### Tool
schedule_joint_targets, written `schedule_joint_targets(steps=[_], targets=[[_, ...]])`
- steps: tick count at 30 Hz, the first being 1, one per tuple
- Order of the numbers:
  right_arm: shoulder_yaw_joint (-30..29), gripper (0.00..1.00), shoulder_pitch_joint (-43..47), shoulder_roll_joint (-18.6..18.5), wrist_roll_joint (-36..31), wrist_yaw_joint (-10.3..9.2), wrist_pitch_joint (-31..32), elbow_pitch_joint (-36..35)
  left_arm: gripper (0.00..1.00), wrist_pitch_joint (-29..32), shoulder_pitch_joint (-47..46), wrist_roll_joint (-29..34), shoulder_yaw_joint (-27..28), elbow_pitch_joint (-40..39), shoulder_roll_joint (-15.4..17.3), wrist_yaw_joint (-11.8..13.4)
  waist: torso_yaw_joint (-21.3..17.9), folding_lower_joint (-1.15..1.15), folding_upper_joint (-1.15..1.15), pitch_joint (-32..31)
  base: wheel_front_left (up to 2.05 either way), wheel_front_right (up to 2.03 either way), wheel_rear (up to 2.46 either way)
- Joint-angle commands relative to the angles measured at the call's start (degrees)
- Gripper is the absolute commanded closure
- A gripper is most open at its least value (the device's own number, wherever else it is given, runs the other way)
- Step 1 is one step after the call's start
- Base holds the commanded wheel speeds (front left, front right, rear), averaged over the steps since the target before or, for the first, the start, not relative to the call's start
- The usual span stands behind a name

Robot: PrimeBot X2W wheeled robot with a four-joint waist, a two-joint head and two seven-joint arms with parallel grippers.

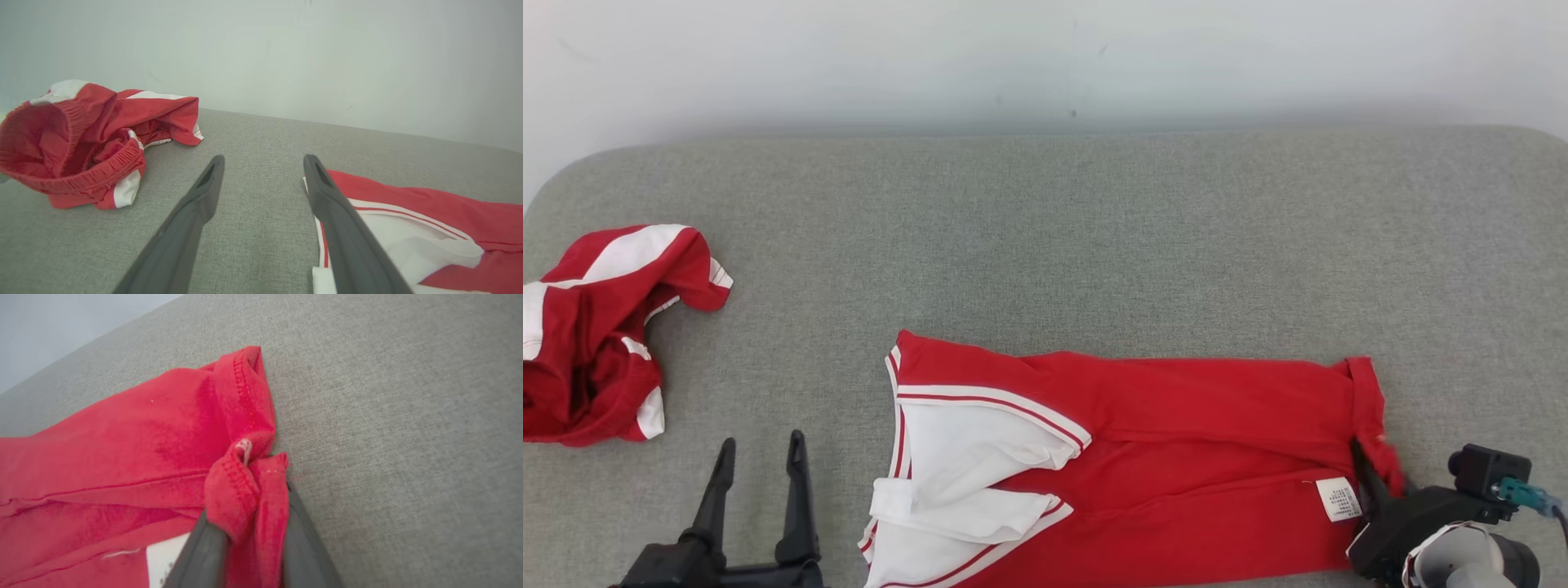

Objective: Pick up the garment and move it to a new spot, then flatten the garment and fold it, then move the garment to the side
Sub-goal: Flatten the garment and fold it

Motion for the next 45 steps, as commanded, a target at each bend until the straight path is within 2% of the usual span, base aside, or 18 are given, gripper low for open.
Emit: schedule_joint_targets(steps=[1,6,15,20,26,35,36,42,45], targets=[[0.4,1.0,0.0,0.4,0.6,-0.15,0.1,0.5,0.0,-0.2,0.5,0.3,0.4,0.1,-0.2,-0.1,-0.1,0.0,0.0,-0.3,0.0,0.0,0.0],[0.7,1.0,-1.5,-1.7,1.0,-0.15,-0.9,1.1,0.0,-0.2,1.5,1.5,2.3,0.2,-1.2,-1.0,-0.6,0.0,0.0,-1.5,0.0,0.0,0.0],[-4.0,1.0,-4.8,-13.0,0.0,-0.15,-1.9,7.4,0.0,-0.2,2.6,2.5,3.2,0.4,-2.0,-1.9,-1.4,0.0,0.0,-3.4,0.0,0.0,0.0],[-2.8,1.0,-5.7,-15.1,-0.9,-0.15,-1.6,6.8,0.0,-0.2,3.6,2.4,3.6,0.3,-2.2,-2.1,-2.1,0.0,0.0,-4.1,0.0,0.0,0.0],[2.2,1.0,-4.0,-11.5,-1.5,-0.15,-2.4,-0.2,0.0,-0.2,4.1,1.5,3.5,0.8,-2.2,-2.2,-3.3,0.0,0.0,-4.9,0.0,0.0,0.0],[9.5,1.0,0.7,-4.5,-3.1,-0.15,0.6,-17.1,0.0,-0.2,3.2,0.9,2.5,0.9,-2.3,-1.7,-3.6,0.0,0.0,-5.3,0.0,0.0,0.0],[9.5,1.0,0.7,-4.5,-3.1,-0.15,0.6,-17.1,0.0,-0.2,3.2,0.9,2.5,0.9,-2.3,-1.7,-3.6,0.0,0.0,-5.3,0.0,0.0,0.0],[12.0,1.0,3.1,0.8,-4.5,-0.15,3.9,-24.2,0.0,-0.2,3.5,0.4,0.9,0.8,-2.2,-1.2,-1.9,0.0,0.0,-5.4,0.0,0.0,0.0],[11.9,1.0,3.7,2.9,-5.0,-0.15,4.9,-25.0,0.0,-0.2,3.0,0.3,0.5,1.2,-2.2,-1.2,-0.6,0.0,0.0,-5.2,0.0,0.0,0.0]])
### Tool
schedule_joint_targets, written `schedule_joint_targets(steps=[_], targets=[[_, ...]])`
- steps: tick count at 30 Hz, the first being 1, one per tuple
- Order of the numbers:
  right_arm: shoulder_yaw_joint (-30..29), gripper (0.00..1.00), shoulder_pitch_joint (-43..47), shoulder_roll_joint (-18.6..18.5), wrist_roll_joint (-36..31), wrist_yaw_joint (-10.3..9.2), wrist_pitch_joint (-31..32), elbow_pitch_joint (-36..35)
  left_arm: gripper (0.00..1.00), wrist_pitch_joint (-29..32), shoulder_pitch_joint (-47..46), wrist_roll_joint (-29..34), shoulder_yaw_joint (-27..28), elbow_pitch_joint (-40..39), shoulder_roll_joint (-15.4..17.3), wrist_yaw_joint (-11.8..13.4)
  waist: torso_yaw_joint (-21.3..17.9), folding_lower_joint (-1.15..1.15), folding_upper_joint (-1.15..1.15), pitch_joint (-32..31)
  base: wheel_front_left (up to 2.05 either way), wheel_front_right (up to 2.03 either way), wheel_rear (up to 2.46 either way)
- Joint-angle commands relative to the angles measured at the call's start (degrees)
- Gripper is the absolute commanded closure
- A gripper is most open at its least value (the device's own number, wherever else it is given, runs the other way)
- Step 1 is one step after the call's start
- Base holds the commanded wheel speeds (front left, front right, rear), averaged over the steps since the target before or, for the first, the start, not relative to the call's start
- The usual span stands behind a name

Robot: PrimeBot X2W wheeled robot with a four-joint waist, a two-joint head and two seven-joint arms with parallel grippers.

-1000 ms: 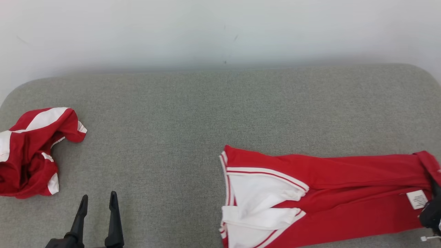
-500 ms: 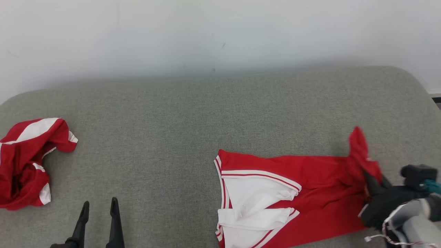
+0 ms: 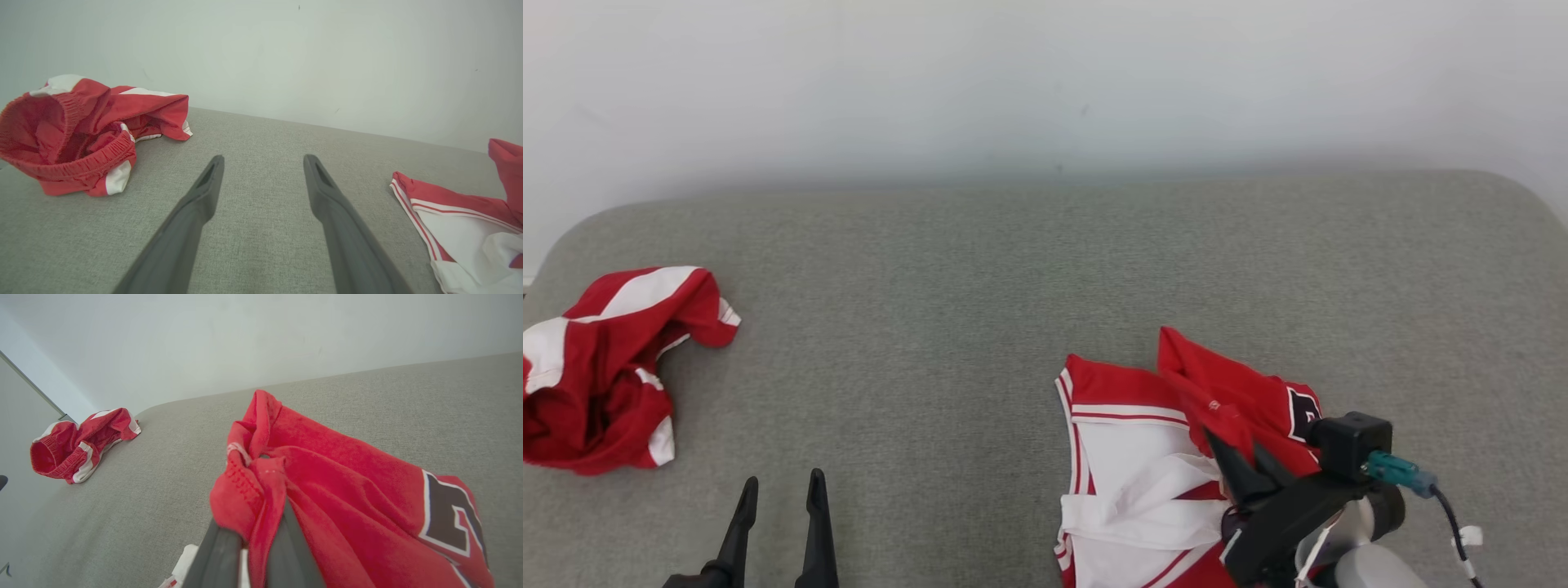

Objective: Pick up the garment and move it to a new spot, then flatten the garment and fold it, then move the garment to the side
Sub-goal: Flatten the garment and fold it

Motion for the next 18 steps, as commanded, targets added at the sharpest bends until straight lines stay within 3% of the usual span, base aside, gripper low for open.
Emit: schedule_joint_targets(steps=[1,16,17,18], targets=[[0.0,1.0,0.7,0.9,-0.2,-0.15,0.3,-0.2,0.0,-0.2,-0.6,-0.2,-0.1,0.4,-0.1,-0.1,1.2,0.0,0.0,0.3,0.0,0.0,0.0],[3.4,1.0,-0.2,7.5,-1.0,-0.15,-1.5,6.4,0.0,-0.2,-2.6,-0.6,-0.3,2.4,-0.1,-0.7,4.7,0.0,0.0,1.6,0.0,0.0,0.0],[3.5,0.47,-0.5,7.7,-1.2,-0.15,-2.1,6.9,0.0,-0.2,-2.7,-0.6,-0.3,2.5,-0.1,-0.7,4.7,0.0,0.0,1.6,0.0,0.0,0.0],[3.7,0.0,-0.7,7.9,-1.4,-0.15,-2.5,7.3,0.0,-0.2,-2.7,-0.7,-0.3,2.5,-0.1,-0.8,4.6,0.0,0.0,1.6,0.0,0.0,0.0]])
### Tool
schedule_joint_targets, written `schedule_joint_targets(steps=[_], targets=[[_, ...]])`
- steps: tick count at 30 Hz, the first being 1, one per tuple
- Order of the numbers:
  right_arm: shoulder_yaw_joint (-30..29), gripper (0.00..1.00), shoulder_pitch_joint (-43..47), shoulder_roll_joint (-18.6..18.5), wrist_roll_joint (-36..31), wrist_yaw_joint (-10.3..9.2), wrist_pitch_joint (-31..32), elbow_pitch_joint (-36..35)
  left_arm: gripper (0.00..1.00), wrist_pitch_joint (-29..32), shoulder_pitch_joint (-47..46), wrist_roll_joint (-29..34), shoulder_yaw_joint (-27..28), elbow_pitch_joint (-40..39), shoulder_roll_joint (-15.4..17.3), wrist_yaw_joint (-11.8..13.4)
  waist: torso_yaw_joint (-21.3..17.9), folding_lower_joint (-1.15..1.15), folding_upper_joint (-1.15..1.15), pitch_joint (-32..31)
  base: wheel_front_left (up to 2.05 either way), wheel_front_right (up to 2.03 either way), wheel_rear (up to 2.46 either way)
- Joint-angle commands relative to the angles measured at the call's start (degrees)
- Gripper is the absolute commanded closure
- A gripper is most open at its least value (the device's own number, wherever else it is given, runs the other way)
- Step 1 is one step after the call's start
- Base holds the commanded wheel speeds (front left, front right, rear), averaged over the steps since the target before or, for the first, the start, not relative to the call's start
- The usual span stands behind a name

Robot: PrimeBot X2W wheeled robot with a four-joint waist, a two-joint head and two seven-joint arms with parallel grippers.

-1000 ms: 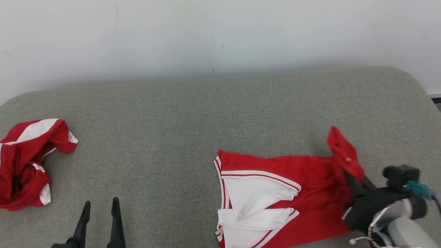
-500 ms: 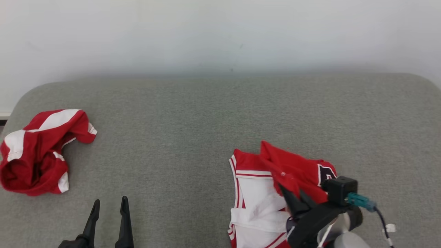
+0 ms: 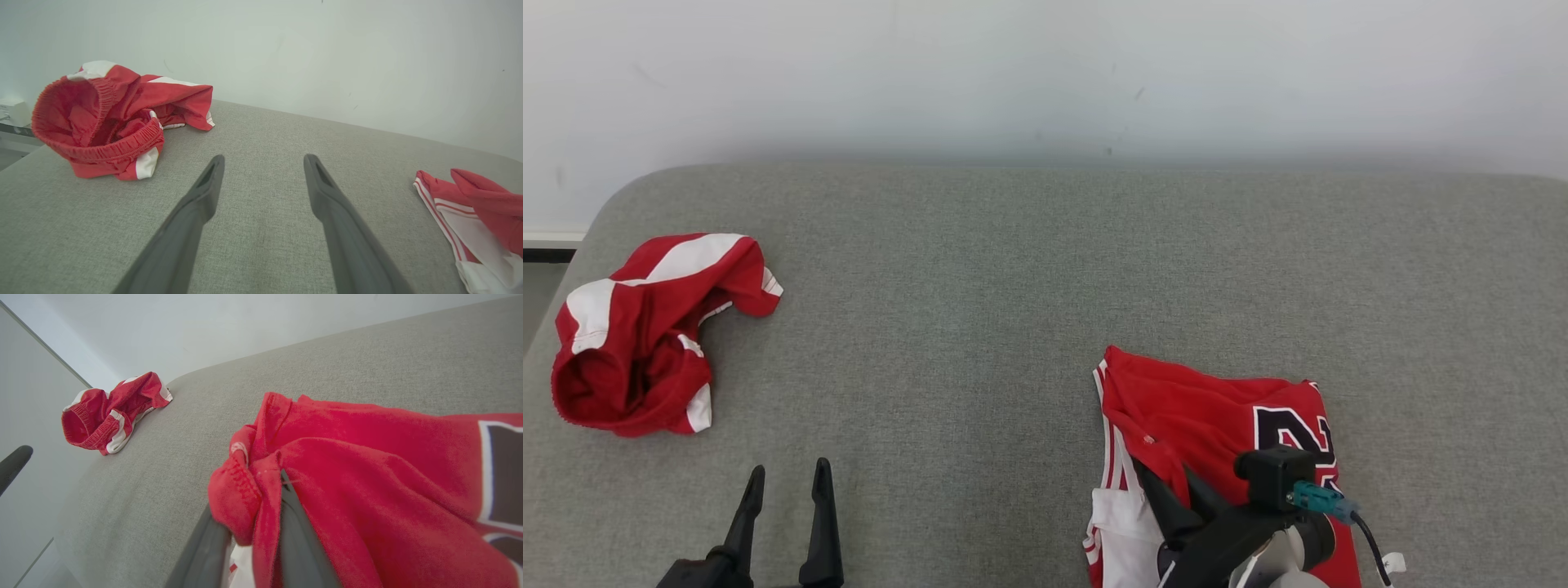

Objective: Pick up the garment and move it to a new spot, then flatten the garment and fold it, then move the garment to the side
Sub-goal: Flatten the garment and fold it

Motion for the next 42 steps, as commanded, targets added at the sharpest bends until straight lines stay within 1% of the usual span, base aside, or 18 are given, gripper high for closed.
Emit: schedule_joint_targets(steps=[1,6,11,15,19,28,34,37,42], targets=[[0.0,0.0,-0.8,0.4,-0.4,-0.15,-1.0,0.4,0.0,-0.2,-0.6,-0.3,0.1,0.2,-0.1,-0.1,-0.2,0.0,0.0,0.0,0.0,0.0,0.0],[-1.4,0.0,-1.8,-0.9,-0.2,-0.15,-4.9,0.4,0.0,-0.2,-0.9,-0.5,0.5,0.7,-0.1,-0.3,-0.9,0.0,0.0,-0.3,0.0,0.0,0.0],[-4.3,0.0,-1.3,-3.3,0.4,-0.15,-8.5,-1.5,0.0,-0.2,0.0,-0.5,0.8,0.4,-0.1,-0.3,-1.8,0.0,0.0,-1.2,0.0,0.0,0.0],[-7.3,0.0,0.4,-5.0,0.9,-0.15,-9.8,-3.7,0.0,-0.2,0.8,-0.4,1.1,-0.2,-0.1,0.0,-2.4,0.0,0.0,-1.9,0.0,0.0,0.0],[-7.6,0.0,2.6,-6.0,2.0,-0.15,-10.1,-5.7,0.0,-0.2,1.3,-0.3,1.4,-0.5,-0.1,0.1,-3.0,0.0,0.0,-2.4,0.0,0.0,0.0],[-4.5,0.0,3.9,-5.4,3.8,-0.15,-7.9,-6.9,0.0,-0.2,1.2,-0.5,1.0,-0.7,-0.1,0.1,-2.8,0.0,0.0,-2.4,0.0,0.0,0.0],[-1.0,0.0,2.6,-4.5,3.4,-0.15,-6.2,-4.8,0.0,-0.2,0.9,-0.7,1.0,-0.3,-0.1,0.1,-1.8,0.0,0.0,-2.5,0.0,0.0,0.0],[0.6,0.0,1.9,-3.7,3.4,-0.15,-6.6,-4.2,0.0,-0.2,1.1,-0.8,0.9,-0.2,-0.1,0.2,-1.3,0.0,0.0,-2.7,0.0,0.0,0.0],[1.4,0.0,1.0,-3.6,3.7,-0.15,-8.2,-4.5,0.0,-0.2,1.6,-0.9,1.0,-0.2,-0.1,0.3,-0.9,0.0,0.0,-3.2,0.0,0.0,0.0]])
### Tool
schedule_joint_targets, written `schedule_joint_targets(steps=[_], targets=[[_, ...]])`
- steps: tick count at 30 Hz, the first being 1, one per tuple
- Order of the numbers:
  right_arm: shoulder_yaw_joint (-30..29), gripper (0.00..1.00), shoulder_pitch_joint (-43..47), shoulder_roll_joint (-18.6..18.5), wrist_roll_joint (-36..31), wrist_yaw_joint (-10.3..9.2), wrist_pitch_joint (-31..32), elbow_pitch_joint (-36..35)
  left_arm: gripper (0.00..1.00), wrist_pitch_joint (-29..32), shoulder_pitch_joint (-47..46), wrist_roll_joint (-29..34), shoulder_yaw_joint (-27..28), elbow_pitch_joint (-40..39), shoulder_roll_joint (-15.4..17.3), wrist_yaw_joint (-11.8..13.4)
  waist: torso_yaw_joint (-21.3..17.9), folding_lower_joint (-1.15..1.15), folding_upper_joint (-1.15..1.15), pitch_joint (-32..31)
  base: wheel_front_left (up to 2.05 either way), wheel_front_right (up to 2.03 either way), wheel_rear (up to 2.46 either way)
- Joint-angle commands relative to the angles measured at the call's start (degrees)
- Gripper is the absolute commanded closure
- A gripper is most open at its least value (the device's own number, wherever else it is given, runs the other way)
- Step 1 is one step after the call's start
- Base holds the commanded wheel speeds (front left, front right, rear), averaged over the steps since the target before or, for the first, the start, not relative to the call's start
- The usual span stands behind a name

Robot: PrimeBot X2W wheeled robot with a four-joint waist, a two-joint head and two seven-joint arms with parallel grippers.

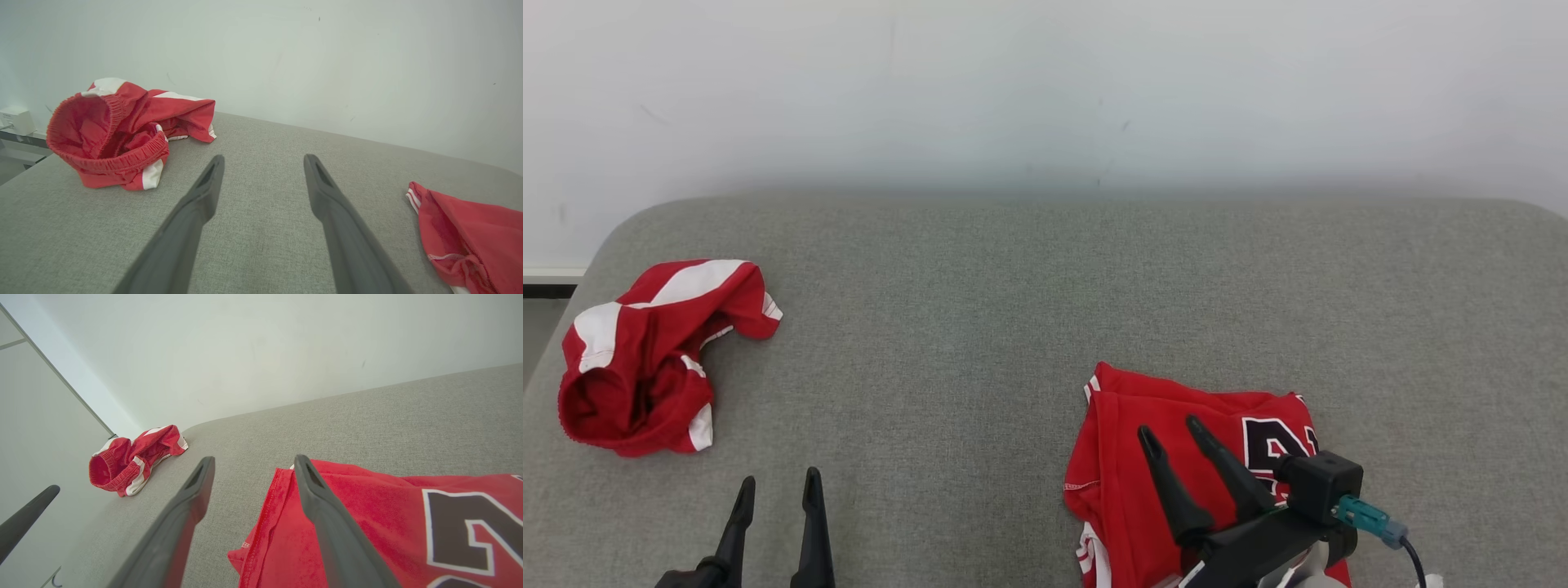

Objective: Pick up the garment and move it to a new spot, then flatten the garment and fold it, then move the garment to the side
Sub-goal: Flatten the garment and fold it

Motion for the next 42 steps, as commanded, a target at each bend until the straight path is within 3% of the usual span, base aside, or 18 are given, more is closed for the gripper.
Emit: schedule_joint_targets(steps=[1,13,21,33,42], targets=[[-0.1,0.0,-0.5,-0.3,0.2,-0.15,-0.6,-0.4,0.0,-0.2,0.7,-0.5,0.1,0.0,-0.1,0.2,0.0,0.0,0.0,-0.2,0.0,0.0,0.0],[-12.2,0.0,3.3,-4.7,-1.8,-0.15,-3.0,-4.3,0.0,-0.2,1.7,0.0,0.6,-1.4,-0.1,0.4,-1.0,0.0,0.0,-1.1,0.0,0.0,0.0],[-19.7,0.0,7.9,-4.5,-4.7,-0.15,-3.1,-9.0,0.0,-0.2,2.6,0.8,1.2,-3.4,-0.1,0.8,-2.5,0.0,0.0,-1.6,0.0,0.0,0.0],[-22.2,0.0,14.7,-3.2,-12.9,-0.15,-3.1,-12.5,0.0,-0.2,3.8,3.8,0.6,-4.4,-0.1,1.4,-4.7,0.0,0.0,-3.2,0.0,0.0,0.0],[-23.4,0.0,17.0,-1.7,-15.6,-0.15,-1.9,-13.3,0.0,-0.2,5.4,6.3,-0.1,-3.7,0.4,1.8,-5.6,0.0,0.0,-4.3,0.0,0.0,0.0]])
